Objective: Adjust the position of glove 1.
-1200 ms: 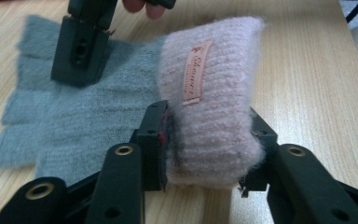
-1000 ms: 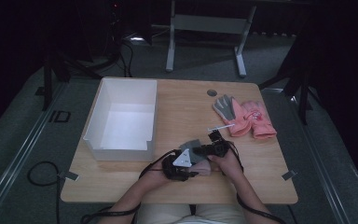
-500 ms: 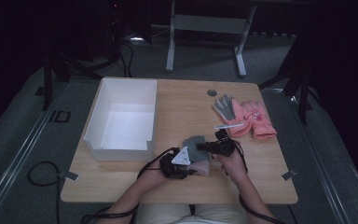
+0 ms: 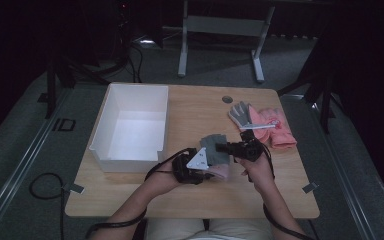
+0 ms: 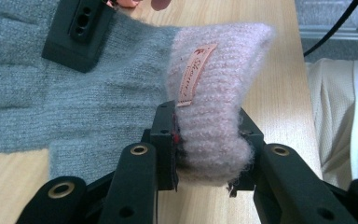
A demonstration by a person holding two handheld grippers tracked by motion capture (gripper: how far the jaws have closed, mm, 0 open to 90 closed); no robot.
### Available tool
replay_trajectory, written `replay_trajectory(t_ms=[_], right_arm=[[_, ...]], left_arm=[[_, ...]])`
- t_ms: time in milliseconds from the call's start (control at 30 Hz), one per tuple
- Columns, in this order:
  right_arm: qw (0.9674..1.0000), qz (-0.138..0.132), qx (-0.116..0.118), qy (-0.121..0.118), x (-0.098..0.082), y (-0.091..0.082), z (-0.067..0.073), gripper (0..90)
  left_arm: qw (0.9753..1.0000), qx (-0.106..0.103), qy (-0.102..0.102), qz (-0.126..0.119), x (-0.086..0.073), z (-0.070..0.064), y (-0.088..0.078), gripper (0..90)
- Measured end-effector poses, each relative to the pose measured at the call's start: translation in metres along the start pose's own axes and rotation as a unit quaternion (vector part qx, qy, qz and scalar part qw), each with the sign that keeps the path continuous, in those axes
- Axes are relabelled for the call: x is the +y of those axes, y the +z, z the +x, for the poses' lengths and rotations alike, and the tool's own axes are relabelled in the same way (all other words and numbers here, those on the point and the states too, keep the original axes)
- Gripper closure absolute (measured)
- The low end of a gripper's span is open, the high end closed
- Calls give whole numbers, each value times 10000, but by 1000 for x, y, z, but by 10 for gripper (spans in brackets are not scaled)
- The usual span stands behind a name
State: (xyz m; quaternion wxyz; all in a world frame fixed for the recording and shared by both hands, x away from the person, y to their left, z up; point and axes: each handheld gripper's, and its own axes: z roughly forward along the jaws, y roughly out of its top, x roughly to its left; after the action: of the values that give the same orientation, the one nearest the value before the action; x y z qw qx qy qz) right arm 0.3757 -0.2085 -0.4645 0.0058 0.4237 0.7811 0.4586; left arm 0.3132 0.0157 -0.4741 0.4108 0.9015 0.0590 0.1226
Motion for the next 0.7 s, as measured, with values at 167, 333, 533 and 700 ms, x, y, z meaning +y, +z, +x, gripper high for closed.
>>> replay_trajectory(t_ms=[167, 333, 533, 700], right_arm=[[9998, -187, 24, -82, 15, -12, 10, 742], [9993, -283, 19, -232, 32, -18, 21, 742], [9988, -349, 68, -339, 50, -13, 35, 742], [9983, -356, 115, -444, 66, -3, 48, 742]], left_arm=[[9997, 111, 203, 121, 20, 5, -19, 682], [9985, 294, 393, 233, 33, 8, -39, 682], [9976, 345, 421, 428, 39, 19, -63, 683], [9973, 401, 362, 501, 37, 29, -81, 683]])
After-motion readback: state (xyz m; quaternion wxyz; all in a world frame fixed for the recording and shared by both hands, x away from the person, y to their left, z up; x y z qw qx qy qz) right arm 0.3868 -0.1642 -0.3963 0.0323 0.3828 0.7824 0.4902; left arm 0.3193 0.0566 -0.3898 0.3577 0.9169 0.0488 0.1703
